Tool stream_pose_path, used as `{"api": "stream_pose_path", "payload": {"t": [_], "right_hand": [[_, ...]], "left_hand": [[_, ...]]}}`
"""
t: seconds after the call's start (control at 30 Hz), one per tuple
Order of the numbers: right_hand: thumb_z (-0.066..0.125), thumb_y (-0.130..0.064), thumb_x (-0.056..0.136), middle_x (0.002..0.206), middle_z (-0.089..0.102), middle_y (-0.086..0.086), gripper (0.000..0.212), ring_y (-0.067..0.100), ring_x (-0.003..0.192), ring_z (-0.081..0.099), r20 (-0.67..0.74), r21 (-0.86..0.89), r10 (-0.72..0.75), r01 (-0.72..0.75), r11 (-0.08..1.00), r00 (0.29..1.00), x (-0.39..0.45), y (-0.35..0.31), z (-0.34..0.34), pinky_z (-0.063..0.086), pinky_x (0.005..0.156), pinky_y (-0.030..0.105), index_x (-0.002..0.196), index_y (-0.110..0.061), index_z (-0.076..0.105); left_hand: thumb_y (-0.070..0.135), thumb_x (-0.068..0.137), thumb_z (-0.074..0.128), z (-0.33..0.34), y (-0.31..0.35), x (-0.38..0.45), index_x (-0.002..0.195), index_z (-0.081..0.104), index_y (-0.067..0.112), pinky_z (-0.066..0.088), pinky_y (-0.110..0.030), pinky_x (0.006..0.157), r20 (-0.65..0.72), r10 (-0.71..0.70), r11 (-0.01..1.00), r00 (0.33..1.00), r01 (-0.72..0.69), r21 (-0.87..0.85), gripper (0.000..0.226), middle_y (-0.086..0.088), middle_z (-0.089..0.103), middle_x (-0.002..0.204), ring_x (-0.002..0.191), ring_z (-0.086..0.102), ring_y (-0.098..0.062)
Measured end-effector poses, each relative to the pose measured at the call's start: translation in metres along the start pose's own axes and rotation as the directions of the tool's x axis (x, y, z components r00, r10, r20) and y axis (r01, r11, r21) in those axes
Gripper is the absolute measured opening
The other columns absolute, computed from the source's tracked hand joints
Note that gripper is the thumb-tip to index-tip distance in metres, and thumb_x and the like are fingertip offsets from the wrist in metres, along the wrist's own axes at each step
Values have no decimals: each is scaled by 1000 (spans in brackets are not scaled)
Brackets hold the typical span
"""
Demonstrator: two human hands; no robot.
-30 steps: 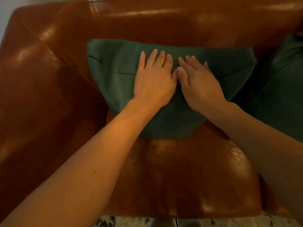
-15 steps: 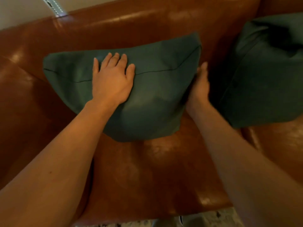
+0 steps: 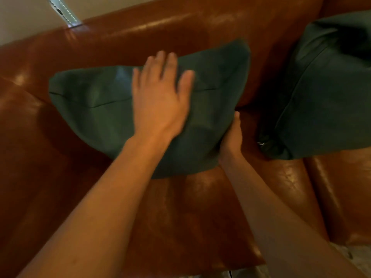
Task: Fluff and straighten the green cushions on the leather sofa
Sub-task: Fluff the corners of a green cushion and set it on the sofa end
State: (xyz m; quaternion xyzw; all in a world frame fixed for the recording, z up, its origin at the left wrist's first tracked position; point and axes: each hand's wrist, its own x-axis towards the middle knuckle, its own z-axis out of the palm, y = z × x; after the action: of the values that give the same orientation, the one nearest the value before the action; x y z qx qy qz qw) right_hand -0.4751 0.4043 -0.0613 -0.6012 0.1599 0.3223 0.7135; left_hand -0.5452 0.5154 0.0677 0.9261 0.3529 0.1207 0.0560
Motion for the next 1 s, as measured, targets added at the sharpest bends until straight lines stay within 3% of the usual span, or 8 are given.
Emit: {"api": "stream_pose_path", "payload": {"t": [0.13, 0.3, 0.37, 0.43, 0.6, 0.77, 0.83, 1.0], "right_hand": [[31, -68, 89, 145, 50, -2, 71, 15, 132, 47, 62, -132, -47, 55, 990, 997, 2, 18, 6, 36, 112, 37, 141, -23, 49], [32, -43, 104, 123, 60, 11, 50, 28, 104, 60, -247, -343, 386, -453, 823, 889, 11, 68, -67, 45, 82, 35, 142, -15, 47], [30, -50, 102, 105, 64, 12, 55, 28, 100, 61, -268, -237, 542, -600, 764, 796, 17, 77, -82, 45, 86, 39, 124, -8, 59], [27, -61, 98, 98, 64, 11, 64, 28, 106, 59, -119, -54, 667, -675, 736, 736, 27, 77, -78, 40, 96, 43, 98, -6, 60], [49, -36, 97, 84, 55, 4, 25, 20, 80, 58, -199, 137, 655, -641, 755, 729, 41, 70, -56, 48, 87, 37, 86, -13, 53], [54, -9, 92, 78, 58, -1, 9, 12, 61, 56, -320, 375, 523, -401, 836, 790, 31, 79, -52, 47, 48, 23, 89, -16, 58], [57, -19, 91, 83, 60, 0, 6, 10, 59, 56, -267, 454, 541, -391, 800, 797, 24, 83, -47, 45, 46, 23, 91, -15, 61], [56, -64, 85, 103, 65, 11, 57, 30, 94, 62, -32, 343, 691, -642, 686, 722, 39, 74, -53, 52, 69, 41, 103, -10, 63]], "left_hand": [[60, 97, 16, 14, 38, -13, 152, 26, 16, 4, -41, 122, 111, 120, 990, 987, -111, -86, 71, -5, 26, 159, 149, 16, -18], [61, 96, 13, 20, 17, -5, 153, 23, 15, 2, -37, 122, 118, 101, 992, 988, -91, -84, 74, -4, 26, 159, 149, 16, -16], [64, 93, 9, 19, 15, -1, 153, 25, 16, 2, -36, 122, 117, 91, 991, 989, -79, -109, 78, -3, 28, 159, 148, 17, -15], [64, 94, 10, 18, 14, 1, 153, 25, 16, 2, -35, 122, 122, 86, 990, 989, -71, -119, 77, -3, 28, 159, 148, 17, -15], [61, 97, 15, 15, 13, -3, 153, 23, 16, 1, -35, 122, 133, 87, 987, 987, -67, -148, 72, -2, 26, 159, 148, 16, -14], [60, 97, 15, 8, 1, 0, 153, 24, 18, 3, -37, 123, 118, 53, 987, 992, -33, -160, 70, 0, 27, 159, 148, 16, -13], [61, 96, 13, 4, -6, 0, 153, 25, 18, 4, -38, 123, 110, 49, 985, 993, -30, -167, 72, 0, 28, 159, 148, 18, -13], [63, 94, 11, -2, -12, -4, 153, 26, 19, 4, -36, 123, 110, 48, 983, 993, -27, -184, 75, 1, 29, 158, 148, 19, -12]]}}
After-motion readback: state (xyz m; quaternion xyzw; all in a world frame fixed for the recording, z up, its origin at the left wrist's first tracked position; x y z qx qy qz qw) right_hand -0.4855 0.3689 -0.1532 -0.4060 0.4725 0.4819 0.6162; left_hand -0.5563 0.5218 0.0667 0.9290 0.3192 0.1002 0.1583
